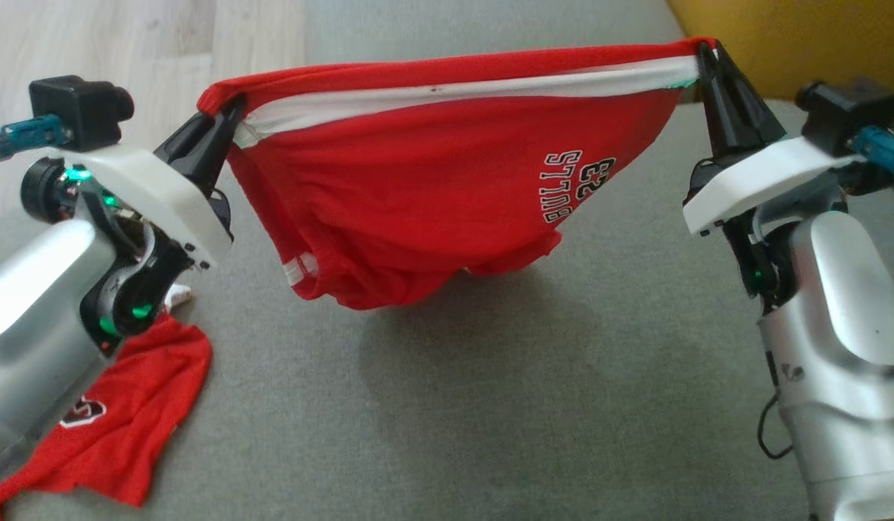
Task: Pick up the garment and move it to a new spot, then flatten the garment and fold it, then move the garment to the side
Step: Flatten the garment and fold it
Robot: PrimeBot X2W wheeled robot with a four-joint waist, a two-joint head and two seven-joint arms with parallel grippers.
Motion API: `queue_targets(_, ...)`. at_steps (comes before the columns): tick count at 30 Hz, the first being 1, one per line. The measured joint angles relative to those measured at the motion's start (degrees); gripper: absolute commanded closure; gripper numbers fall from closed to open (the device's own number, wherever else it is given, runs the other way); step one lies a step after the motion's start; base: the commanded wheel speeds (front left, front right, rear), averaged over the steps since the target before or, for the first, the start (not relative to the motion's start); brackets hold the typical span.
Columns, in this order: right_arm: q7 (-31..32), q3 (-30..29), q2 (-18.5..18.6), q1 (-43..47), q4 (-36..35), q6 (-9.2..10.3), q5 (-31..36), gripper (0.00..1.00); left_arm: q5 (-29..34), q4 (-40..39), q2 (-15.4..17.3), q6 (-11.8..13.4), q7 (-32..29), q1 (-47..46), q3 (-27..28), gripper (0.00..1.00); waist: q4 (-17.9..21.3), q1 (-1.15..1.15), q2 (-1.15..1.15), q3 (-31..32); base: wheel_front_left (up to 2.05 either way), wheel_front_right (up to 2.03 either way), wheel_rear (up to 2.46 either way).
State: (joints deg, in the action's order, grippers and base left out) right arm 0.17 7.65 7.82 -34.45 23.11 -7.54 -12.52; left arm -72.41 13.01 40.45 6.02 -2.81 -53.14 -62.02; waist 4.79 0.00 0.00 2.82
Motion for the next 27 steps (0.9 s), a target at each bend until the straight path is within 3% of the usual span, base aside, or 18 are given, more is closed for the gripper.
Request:
queue_targets(6, 3.33, -0.31, -0.16, -2.95, 1.49, 0.00, -0.68, 1.00, -0.22, -0.15, -0.22, 1.64, -0.67, -1.64, 1.37, 1.00, -0.18, 0.00, 0.00, -4.73, 0.00, 0.00, 0.00)
queue_targets(10, 2.54, -0.59, -0.23, -15.27, 6.26, 0.00, 0.45, 1.00, 2.53, 4.90, -2.50, 1.16, -0.90, -10.67, 3.10, 1.00, -0.20, 0.02, 0.00, -10.04, 0.00, 0.00, 0.00)
queue_targets(15, -5.33, -2.82, -0.63, -34.60, 15.11, 0.00, 4.80, 1.00, 7.44, 14.50, -7.97, -1.48, 5.22, -25.81, 6.82, 1.00, -0.11, 0.02, 0.00, -17.09, 0.00, 0.00, 0.00)
queue_targets(18, -11.78, -1.45, -0.68, -41.82, 21.47, 0.00, 9.18, 1.00, 11.84, 21.08, -10.28, -3.39, 9.68, -31.52, 6.71, 1.00, 0.19, 0.03, 0.00, -20.62, 0.00, 0.00, 0.00)
queue_targets(22, -14.50, -5.56, -2.20, -45.85, 28.14, 0.00, 11.51, 1.00, 15.59, 28.44, -13.70, -5.66, 15.25, -35.06, 6.73, 1.00, 0.80, 0.02, 0.00, -24.00, 0.00, 0.00, 0.00)
queue_targets(27, -14.88, -8.09, -2.45, -45.43, 29.61, 0.00, 14.83, 1.00, 16.75, 34.07, -17.95, -9.78, 17.11, -35.98, 7.78, 1.00, 0.99, 0.03, 0.00, -26.57, 0.00, 0.00, 0.00)
